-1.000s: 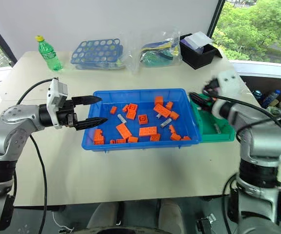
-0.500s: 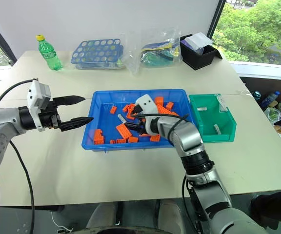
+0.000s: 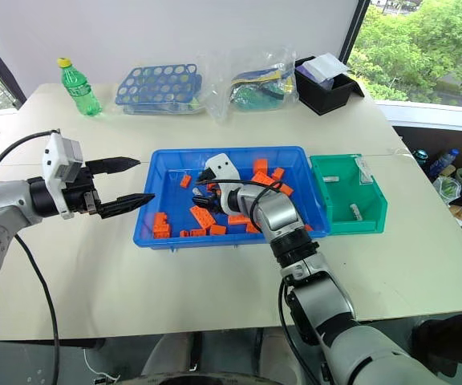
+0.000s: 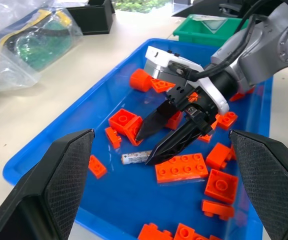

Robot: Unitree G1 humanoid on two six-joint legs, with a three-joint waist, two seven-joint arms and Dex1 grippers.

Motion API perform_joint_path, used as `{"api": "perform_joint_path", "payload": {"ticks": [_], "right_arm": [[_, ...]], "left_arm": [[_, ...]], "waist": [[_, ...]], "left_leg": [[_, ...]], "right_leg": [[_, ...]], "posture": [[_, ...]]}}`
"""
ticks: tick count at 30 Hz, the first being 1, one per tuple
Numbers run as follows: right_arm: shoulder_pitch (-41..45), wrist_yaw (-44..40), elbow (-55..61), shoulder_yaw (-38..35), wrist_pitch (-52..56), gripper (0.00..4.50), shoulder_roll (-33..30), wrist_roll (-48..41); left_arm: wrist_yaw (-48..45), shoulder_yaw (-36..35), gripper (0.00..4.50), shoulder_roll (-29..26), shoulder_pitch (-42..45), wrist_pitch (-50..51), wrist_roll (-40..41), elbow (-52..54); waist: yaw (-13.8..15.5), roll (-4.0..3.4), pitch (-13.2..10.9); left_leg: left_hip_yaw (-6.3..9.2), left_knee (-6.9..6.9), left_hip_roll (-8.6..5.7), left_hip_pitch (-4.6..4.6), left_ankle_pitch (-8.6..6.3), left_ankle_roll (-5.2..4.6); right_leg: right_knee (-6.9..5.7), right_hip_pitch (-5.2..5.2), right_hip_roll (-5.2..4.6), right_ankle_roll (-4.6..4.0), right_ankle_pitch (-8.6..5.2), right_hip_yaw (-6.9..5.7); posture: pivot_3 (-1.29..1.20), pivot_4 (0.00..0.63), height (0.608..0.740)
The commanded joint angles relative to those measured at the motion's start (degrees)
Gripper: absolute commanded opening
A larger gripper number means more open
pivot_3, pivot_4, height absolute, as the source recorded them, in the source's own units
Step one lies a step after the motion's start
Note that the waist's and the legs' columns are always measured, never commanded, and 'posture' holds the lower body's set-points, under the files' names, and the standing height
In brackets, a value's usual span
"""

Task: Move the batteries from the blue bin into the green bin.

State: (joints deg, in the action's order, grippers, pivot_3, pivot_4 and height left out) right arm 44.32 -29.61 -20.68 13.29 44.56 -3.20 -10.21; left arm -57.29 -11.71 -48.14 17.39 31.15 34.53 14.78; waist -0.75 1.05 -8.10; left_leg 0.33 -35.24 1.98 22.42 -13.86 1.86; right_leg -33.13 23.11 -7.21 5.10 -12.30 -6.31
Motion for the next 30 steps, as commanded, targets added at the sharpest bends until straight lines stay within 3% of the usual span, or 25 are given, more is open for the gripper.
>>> {"api": "perform_joint_path", "payload": {"ticks": [1,12,15,18,19,23,27,30], "right_arm": [[0.8,-1.3,0.3,1.6,-2.2,3.03,0.6,1.0],[-1.3,-2.1,-3.2,5.2,-6.3,3.03,0.4,5.4],[-1.6,-1.9,-3.7,5.0,-6.7,1.79,0.7,5.8],[-1.7,-1.5,-2.4,4.3,-5.8,0.22,0.9,5.5],[-1.7,-1.4,-1.5,3.8,-5.2,0.03,1.0,5.2],[-1.9,-0.7,7.0,-0.5,-1.5,0.03,0.1,2.3],[-2.8,3.1,19.9,-11.7,8.6,0.03,-1.9,-3.7],[-4.2,4.4,24.2,-14.0,13.2,0.03,-3.4,-5.2]], "left_arm": [[0.3,-1.5,4.5,-0.1,-0.1,0.0,1.0,1.7],[0.2,-0.4,4.5,-0.1,1.7,-0.3,1.0,0.4],[0.1,0.0,4.5,0.1,2.3,-0.4,0.9,0.2],[-0.1,0.3,4.5,0.3,2.7,-0.5,0.8,-0.2],[-0.1,0.5,4.5,0.4,2.8,-0.7,0.7,-0.4],[-0.3,1.3,4.5,1.0,3.4,-0.9,0.6,-0.8],[-0.9,2.3,4.5,1.6,3.9,-1.3,0.3,-1.5],[-1.7,3.0,4.5,1.9,5.0,-2.0,-0.4,-3.2]], "waist": [[0.0,0.0,0.0],[0.0,0.0,0.0],[0.0,0.01,0.0],[0.0,0.03,0.0],[0.0,0.04,0.0],[0.1,0.04,0.0],[0.3,0.04,0.0],[0.3,0.05,0.0]], "left_leg": [[0.0,0.0,0.0,0.0,0.0,0.0],[0.01,0.0,0.0,-0.03,0.0,0.0],[0.01,0.0,0.0,-0.05,0.0,0.0],[0.01,0.0,0.0,-0.06,0.0,0.0],[0.0,0.0,0.0,-0.07,0.0,0.0],[0.02,0.0,0.01,-0.07,0.0,0.0],[0.02,-0.02,0.0,0.03,0.0,0.0],[0.02,-0.01,0.0,-0.01,0.0,0.01]], "right_leg": [[0.0,0.0,0.0,-0.01,0.0,0.0],[-0.01,0.0,0.0,0.06,-0.04,0.0],[-0.01,-0.03,0.0,0.05,-0.03,0.0],[-0.02,-0.04,0.0,0.05,-0.04,0.0],[-0.01,-0.06,0.0,0.06,-0.04,0.0],[-0.02,-0.05,0.0,0.04,-0.03,0.0],[0.0,-0.01,0.0,-0.14,0.09,0.0],[0.02,-0.04,0.0,-0.14,0.08,0.0]], "posture": [[0.0,0.15,0.723],[0.0,0.15,0.723],[0.0,0.15,0.723],[0.0,0.15,0.723],[0.0,0.15,0.723],[0.0,0.15,0.723],[0.0,0.15,0.723],[0.0,0.15,0.723]]}}
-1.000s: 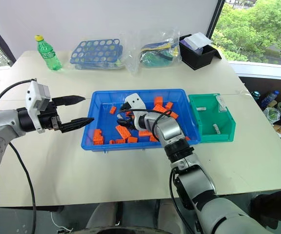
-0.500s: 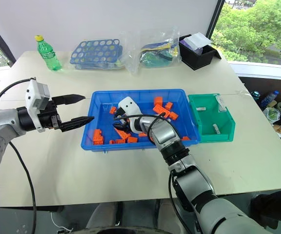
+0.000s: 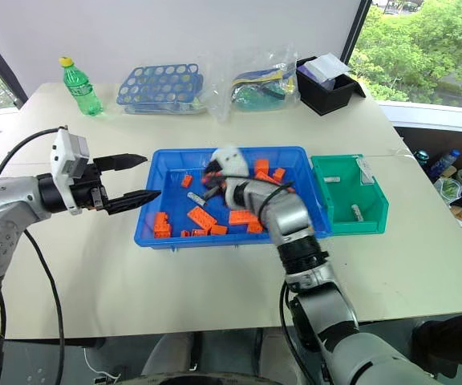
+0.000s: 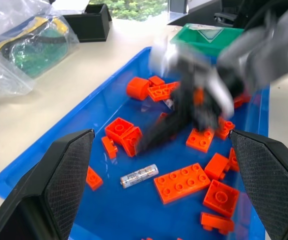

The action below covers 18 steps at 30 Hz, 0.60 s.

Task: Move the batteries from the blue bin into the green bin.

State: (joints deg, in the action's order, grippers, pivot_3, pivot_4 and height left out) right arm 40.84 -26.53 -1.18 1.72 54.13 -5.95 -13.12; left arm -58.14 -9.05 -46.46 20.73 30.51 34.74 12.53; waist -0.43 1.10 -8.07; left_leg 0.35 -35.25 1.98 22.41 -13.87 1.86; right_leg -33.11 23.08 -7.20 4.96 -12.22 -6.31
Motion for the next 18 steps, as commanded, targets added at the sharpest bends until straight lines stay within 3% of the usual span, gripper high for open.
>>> {"api": "perform_joint_path", "payload": {"ticks": [1,2,4,9,18], "right_arm": [[-0.9,1.6,5.1,-2.7,4.8,0.03,-0.5,-2.9],[-1.0,1.7,5.2,-2.7,5.7,0.03,-0.2,-3.5],[-1.2,1.7,4.0,0.2,4.6,0.57,-0.3,-2.3],[0.1,1.2,-1.0,7.0,-0.9,2.95,0.3,0.8],[0.4,-1.1,-9.6,13.4,-6.5,2.95,3.4,2.6]], "left_arm": [[-1.1,0.6,4.5,0.3,2.2,-1.5,-0.8,-1.6],[-1.3,0.8,4.5,0.4,2.7,-1.6,-0.9,-2.1],[-1.8,1.1,4.5,0.5,3.7,-2.0,-1.3,-3.2],[-2.7,1.0,4.5,0.0,4.3,-2.2,-1.7,-3.9],[-2.1,-1.1,4.5,-0.8,1.5,-1.3,-1.1,-0.8]], "waist": [[-0.2,0.01,0.0],[-0.2,0.01,0.0],[-0.5,0.0,0.0],[-0.6,-0.01,0.0],[-0.3,0.0,0.0]], "left_leg": [[-0.01,0.0,0.0,-0.01,0.0,0.0],[-0.01,0.01,0.01,-0.01,0.0,0.0],[-0.03,0.04,0.04,-0.01,0.0,0.0],[-0.05,0.13,0.06,0.02,0.0,-0.01],[-0.01,0.06,0.06,0.01,0.0,-0.01]], "right_leg": [[0.01,0.0,0.0,0.08,-0.05,0.0],[0.01,0.01,0.0,0.2,-0.13,0.0],[-0.01,0.01,0.03,0.2,-0.13,0.0],[-0.09,-0.01,0.06,0.2,-0.13,0.01],[0.0,0.09,0.06,0.18,-0.14,0.01]], "posture": [[0.0,0.15,0.723],[0.0,0.15,0.723],[0.0,0.15,0.723],[0.0,0.15,0.723],[0.0,0.15,0.723]]}}
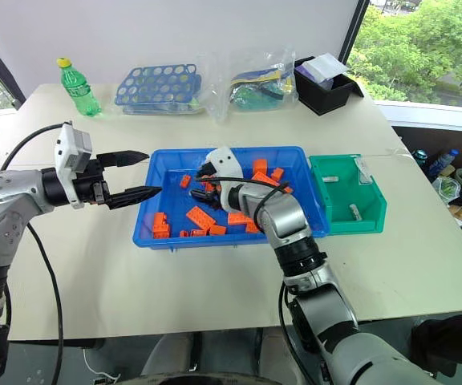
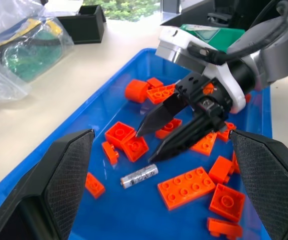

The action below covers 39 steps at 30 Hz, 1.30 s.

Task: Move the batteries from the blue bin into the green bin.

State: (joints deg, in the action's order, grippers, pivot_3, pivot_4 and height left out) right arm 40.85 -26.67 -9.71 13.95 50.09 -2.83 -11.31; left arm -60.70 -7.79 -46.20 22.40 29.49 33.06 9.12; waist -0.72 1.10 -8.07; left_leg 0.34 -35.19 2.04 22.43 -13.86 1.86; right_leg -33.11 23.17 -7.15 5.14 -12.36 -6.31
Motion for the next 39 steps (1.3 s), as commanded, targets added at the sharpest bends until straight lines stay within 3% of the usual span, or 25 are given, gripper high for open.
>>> {"api": "perform_joint_path", "payload": {"ticks": [1,17,21,24,27,31,35,39], "right_arm": [[0.3,-1.2,-1.8,1.7,-3.1,2.95,0.3,1.0],[6.3,-2.7,-23.2,2.1,-14.8,2.95,3.3,5.9],[6.1,-3.6,-23.5,3.0,-16.5,1.7,3.6,7.4],[5.1,-4.1,-21.6,3.6,-16.0,0.14,3.6,8.2],[4.1,-4.0,-17.4,2.2,-14.5,0.13,3.3,7.4],[2.6,-1.0,-5.7,-5.6,-8.4,0.13,2.9,2.6],[1.0,8.6,13.1,-26.9,7.0,0.13,1.9,-8.7],[-1.7,15.8,25.4,-43.6,18.2,0.13,-4.1,-12.9]], "left_arm": [[0.6,-2.6,4.5,-1.1,-0.6,-0.3,0.7,3.0],[3.1,-5.0,4.5,-1.4,-3.6,1.2,1.9,6.7],[3.5,-4.8,4.5,-1.4,-3.0,1.2,2.0,6.4],[3.6,-4.4,4.5,-1.2,-2.3,1.1,1.9,5.7],[3.5,-3.8,4.5,-0.7,-1.8,1.1,2.0,5.4],[3.2,-2.7,4.5,0.3,-1.4,1.2,2.2,5.3],[2.7,-0.6,4.5,2.1,-0.5,1.2,2.2,4.9],[1.7,1.8,4.5,3.9,1.6,0.6,1.4,2.9]], "waist": [[0.0,0.0,0.0],[-0.1,0.0,0.0],[-0.1,0.0,0.0],[-0.1,0.0,0.0],[-0.1,0.0,0.0],[0.0,0.0,0.0],[0.8,-0.03,0.0],[1.8,-0.01,0.0]], "left_leg": [[0.01,0.0,0.0,0.01,0.0,0.0],[0.01,0.0,0.0,-0.04,0.0,0.0],[0.02,0.0,0.01,-0.06,0.0,0.0],[0.01,0.01,0.01,-0.05,0.0,0.0],[0.01,0.02,0.01,-0.06,0.0,0.0],[0.02,0.0,0.0,-0.02,0.0,0.0],[0.04,-0.03,-0.01,0.05,0.0,0.01],[0.05,-0.03,-0.02,0.06,-0.01,0.03]], "right_leg": [[-0.01,0.01,0.0,-0.01,0.0,0.0],[-0.02,-0.03,0.01,0.0,0.0,0.0],[-0.04,-0.02,0.01,0.0,0.0,0.0],[-0.04,-0.02,0.01,-0.01,0.01,0.0],[-0.04,-0.02,0.01,-0.01,0.01,0.0],[-0.03,-0.02,0.01,-0.04,0.03,0.0],[-0.02,-0.01,0.01,-0.2,0.14,0.0],[0.13,-0.06,0.01,-0.21,0.11,0.0]], "posture": [[0.0,0.15,0.723],[0.0,0.15,0.723],[0.0,0.15,0.723],[0.0,0.15,0.723],[0.0,0.15,0.723],[0.0,0.15,0.723],[0.0,0.15,0.723],[0.0,0.15,0.723]]}}
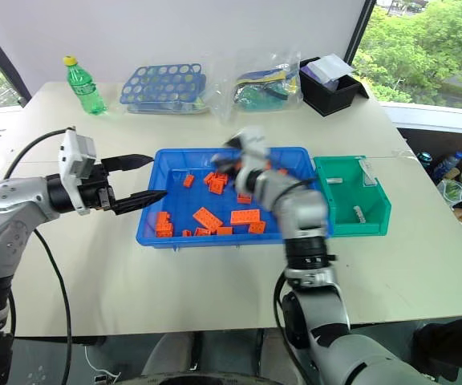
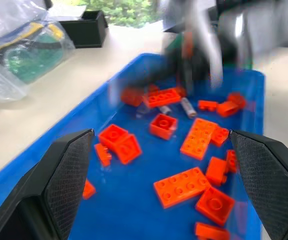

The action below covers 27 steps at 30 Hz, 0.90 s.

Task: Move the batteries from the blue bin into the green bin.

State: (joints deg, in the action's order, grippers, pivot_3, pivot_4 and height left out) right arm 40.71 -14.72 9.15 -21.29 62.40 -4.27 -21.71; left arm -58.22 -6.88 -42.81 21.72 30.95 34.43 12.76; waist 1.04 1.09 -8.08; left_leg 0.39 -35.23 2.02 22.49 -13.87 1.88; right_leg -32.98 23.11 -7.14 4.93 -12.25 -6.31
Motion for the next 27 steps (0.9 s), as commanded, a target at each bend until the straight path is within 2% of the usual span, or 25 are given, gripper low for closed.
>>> {"api": "perform_joint_path", "payload": {"ticks": [1,4,11,14,17,21,24,27], "right_arm": [[-3.0,4.3,8.3,-10.5,7.9,0.13,-5.1,-2.5],[-7.2,3.9,11.1,-13.7,11.9,0.13,-11.2,-3.1],[-13.4,3.9,10.0,-15.3,11.5,0.13,-16.0,-2.6],[-13.2,4.6,9.2,-15.8,11.1,1.72,-14.9,-3.5],[-14.6,3.8,9.4,-11.7,8.7,2.97,-17.4,-1.9],[-15.4,0.7,13.8,-4.1,4.8,2.97,-21.7,-1.8],[-14.4,-1.0,18.3,1.5,6.9,2.97,-20.9,-4.8],[-14.6,-2.2,19.2,10.6,5.0,2.97,-20.5,-3.7]], "left_arm": [[-1.1,1.6,4.5,1.0,3.1,-1.1,-0.3,-1.5],[-2.2,3.3,4.5,2.2,5.8,-1.9,-1.0,-3.9],[-4.2,5.5,4.5,4.1,10.2,-3.5,-2.5,-8.1],[-4.9,5.9,4.5,4.5,10.9,-3.9,-3.0,-9.1],[-5.2,6.1,4.5,4.8,11.1,-4.1,-3.3,-9.3],[-5.3,5.6,4.5,4.7,10.6,-3.9,-3.4,-8.7],[-5.2,5.1,4.5,4.4,9.8,-3.5,-3.3,-7.7],[-4.9,4.7,4.5,4.1,8.9,-3.3,-3.2,-6.8]], "waist": [[0.1,0.0,0.0],[-0.3,-0.03,0.0],[-1.8,-0.09,0.0],[-1.7,-0.1,0.0],[-1.6,-0.1,0.0],[-1.4,-0.26,-0.1],[-1.7,-0.24,-0.1],[-1.8,-0.23,-0.1]], "left_leg": [[0.0,0.0,0.0,0.0,0.0,0.0],[-0.04,0.03,0.01,0.0,0.0,0.0],[-0.21,0.15,0.1,-0.11,0.0,-0.04],[-0.22,0.12,0.1,-0.06,0.0,-0.05],[-0.19,0.08,0.1,-0.06,-0.01,-0.05],[-0.17,0.09,0.08,0.01,-0.01,-0.04],[-0.21,0.1,0.09,0.06,-0.01,-0.05],[-0.23,0.13,0.1,0.04,-0.02,-0.07]], "right_leg": [[0.01,0.0,0.0,0.06,-0.04,0.0],[0.12,-0.01,0.0,0.19,-0.13,0.0],[-0.06,-0.09,0.0,0.19,-0.13,0.0],[-0.02,-0.07,-0.01,0.18,-0.14,0.0],[0.05,-0.05,-0.01,0.18,-0.14,0.0],[0.46,-0.01,-0.01,0.18,-0.14,0.0],[0.65,-0.06,0.0,0.19,-0.13,-0.01],[0.65,-0.18,0.01,0.19,-0.12,-0.01]], "posture": [[0.0,0.15,0.723],[0.0,0.15,0.723],[0.0,0.15,0.723],[0.0,0.15,0.723],[0.0,0.15,0.723],[0.0,0.15,0.723],[0.0,0.15,0.723],[0.0,0.15,0.723]]}}
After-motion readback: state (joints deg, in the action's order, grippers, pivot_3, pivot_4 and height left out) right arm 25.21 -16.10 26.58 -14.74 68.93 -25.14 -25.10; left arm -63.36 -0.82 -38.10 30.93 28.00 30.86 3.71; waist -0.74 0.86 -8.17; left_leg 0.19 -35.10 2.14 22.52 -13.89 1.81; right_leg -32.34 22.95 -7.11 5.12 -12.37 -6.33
